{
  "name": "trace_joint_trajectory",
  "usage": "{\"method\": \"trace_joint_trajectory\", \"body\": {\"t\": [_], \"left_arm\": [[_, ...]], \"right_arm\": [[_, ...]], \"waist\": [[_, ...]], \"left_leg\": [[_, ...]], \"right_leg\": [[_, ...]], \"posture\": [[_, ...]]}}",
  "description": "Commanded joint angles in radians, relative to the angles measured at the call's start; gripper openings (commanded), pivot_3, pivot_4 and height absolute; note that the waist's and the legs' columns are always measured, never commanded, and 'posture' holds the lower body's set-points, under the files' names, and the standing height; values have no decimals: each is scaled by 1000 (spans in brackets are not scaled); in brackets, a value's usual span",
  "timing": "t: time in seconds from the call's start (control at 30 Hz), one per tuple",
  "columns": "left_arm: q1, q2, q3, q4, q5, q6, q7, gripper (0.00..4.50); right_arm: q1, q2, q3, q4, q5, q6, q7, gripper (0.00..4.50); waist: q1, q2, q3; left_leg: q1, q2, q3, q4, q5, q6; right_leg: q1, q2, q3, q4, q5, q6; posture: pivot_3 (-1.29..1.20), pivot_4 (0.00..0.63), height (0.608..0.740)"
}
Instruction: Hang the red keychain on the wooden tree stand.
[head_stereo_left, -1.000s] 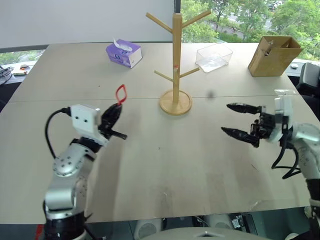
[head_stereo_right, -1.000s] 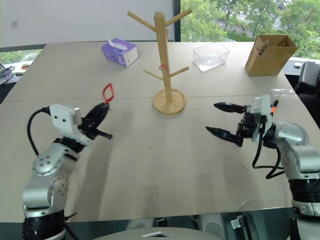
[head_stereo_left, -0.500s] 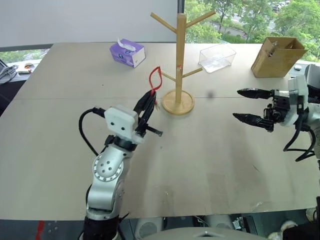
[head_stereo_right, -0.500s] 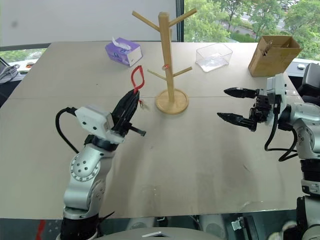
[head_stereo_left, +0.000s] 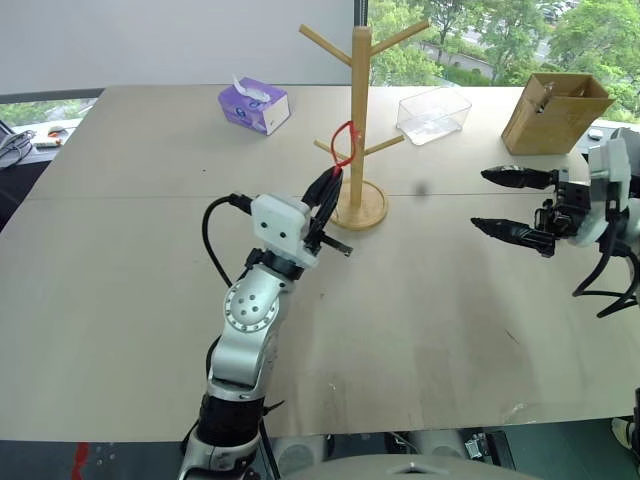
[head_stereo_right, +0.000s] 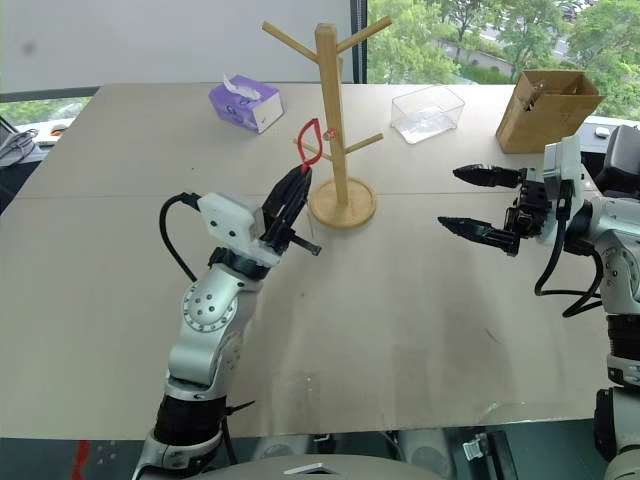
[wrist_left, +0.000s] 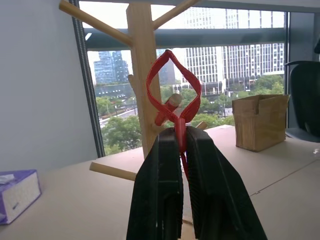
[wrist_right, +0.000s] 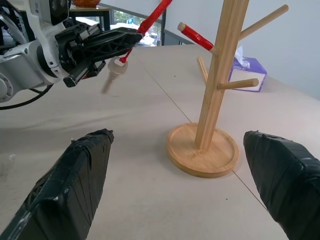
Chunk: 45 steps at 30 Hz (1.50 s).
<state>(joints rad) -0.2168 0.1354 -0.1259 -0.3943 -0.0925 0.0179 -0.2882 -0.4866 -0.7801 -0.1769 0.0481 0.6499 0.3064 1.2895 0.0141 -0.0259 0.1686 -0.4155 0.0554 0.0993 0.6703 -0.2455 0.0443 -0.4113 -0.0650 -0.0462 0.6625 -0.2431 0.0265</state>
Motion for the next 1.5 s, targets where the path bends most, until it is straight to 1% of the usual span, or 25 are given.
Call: {"method": "trace_joint_trajectory", "body": {"t": [0.03, 0.43, 0.67, 1.03, 1.07, 1.1, 1.17, 1.2, 1.23, 1.27, 1.3, 1.33, 1.37, 1.4, 1.5], "left_arm": [[-34, -6, -11, 6, 28, -22, 11, 162], [-117, -52, -9, 113, 62, -39, 47, 162], [-154, -76, 5, 176, 77, -49, 80, 162], [-207, -113, -8, 289, 89, -40, 102, 162], [-210, -117, -6, 292, 86, -43, 102, 807], [-213, -119, -5, 295, 84, -44, 102, 1033], [-216, -122, -8, 293, 84, -50, 99, 1976], [-216, -124, -10, 292, 82, -51, 96, 2340], [-216, -125, -12, 290, 82, -54, 94, 2918], [-216, -127, -13, 289, 82, -55, 92, 3334], [-214, -127, -15, 287, 86, -55, 93, 3434], [-211, -128, -17, 286, 92, -53, 96, 4030], [-206, -126, -18, 284, 101, -47, 102, 4340], [-196, -123, -19, 280, 107, -37, 106, 4456], [-150, -116, 0, 254, 100, -3, 114, 4456]], "right_arm": [[-10, -24, -51, -39, 13, -3, -8, 4500], [7, -36, -83, -87, 26, 27, -25, 4500], [13, -43, -87, -96, 30, 30, -32, 4500], [18, -46, -86, -98, 28, 26, -42, 4500], [20, -46, -86, -98, 27, 26, -43, 4500], [21, -46, -87, -99, 27, 25, -44, 4500], [25, -46, -90, -101, 28, 25, -47, 4500], [28, -46, -90, -103, 28, 24, -48, 4500], [31, -45, -91, -104, 29, 23, -50, 4500], [33, -44, -91, -105, 29, 23, -51, 4500], [35, -42, -92, -106, 29, 22, -57, 4500], [37, -38, -94, -106, 29, 22, -64, 4500], [40, -32, -95, -104, 26, 20, -78, 4500], [44, -20, -97, -97, 20, 18, -103, 4500], [58, 26, -93, -83, -15, 16, -206, 4500]], "waist": [[0, 0, 0], [0, 0, 0], [1, 0, 0], [1, 0, 0], [0, 0, 0], [0, 0, 0], [0, 0, 0], [0, 0, 0], [0, 0, 0], [0, 0, 0], [0, 0, 0], [0, 0, 0], [0, 0, 0], [0, 0, 0], [0, 0, 0]], "left_leg": [[0, 0, 0, 0, 0, 0], [0, 0, 0, 0, 0, 0], [0, 0, 0, 0, 0, 0], [0, -1, 0, 0, 0, 0], [0, -1, 0, 0, 0, 0], [0, -1, 0, 0, 0, 0], [0, 0, 0, 0, 0, 0], [0, 0, 0, 0, 0, 0], [0, 0, 0, 0, 0, 0], [0, 0, 0, 0, 0, 0], [0, 0, 0, 0, 0, 0], [0, 0, 0, 0, 0, 0], [0, 0, 0, 0, 0, 0], [0, 0, 0, 0, 0, 0], [0, 0, 0, 0, 0, 0]], "right_leg": [[0, 0, 0, 0, 0, 0], [0, 0, 0, 0, 0, 0], [0, 0, 0, 0, 0, 0], [0, 0, 0, 0, 0, 0], [0, 0, 0, 0, 0, 0], [0, 0, 0, 0, 0, 0], [0, 0, 0, 0, 0, 0], [0, 0, 0, 0, 0, 0], [0, 0, 0, 0, 0, 0], [0, 0, 0, 0, 0, 0], [0, 0, 0, 0, 0, 0], [0, 0, 0, 0, 0, 0], [0, 0, 0, 0, 0, 0], [0, 0, 0, 0, 0, 0], [0, 0, 0, 0, 0, 0]], "posture": [[0, 150, 740], [0, 150, 740], [0, 150, 740], [0, 150, 740], [0, 150, 740], [0, 150, 740], [0, 150, 740], [0, 150, 740], [0, 150, 740], [0, 150, 740], [0, 150, 740], [0, 150, 740], [0, 150, 740], [0, 150, 740], [0, 150, 740]]}}
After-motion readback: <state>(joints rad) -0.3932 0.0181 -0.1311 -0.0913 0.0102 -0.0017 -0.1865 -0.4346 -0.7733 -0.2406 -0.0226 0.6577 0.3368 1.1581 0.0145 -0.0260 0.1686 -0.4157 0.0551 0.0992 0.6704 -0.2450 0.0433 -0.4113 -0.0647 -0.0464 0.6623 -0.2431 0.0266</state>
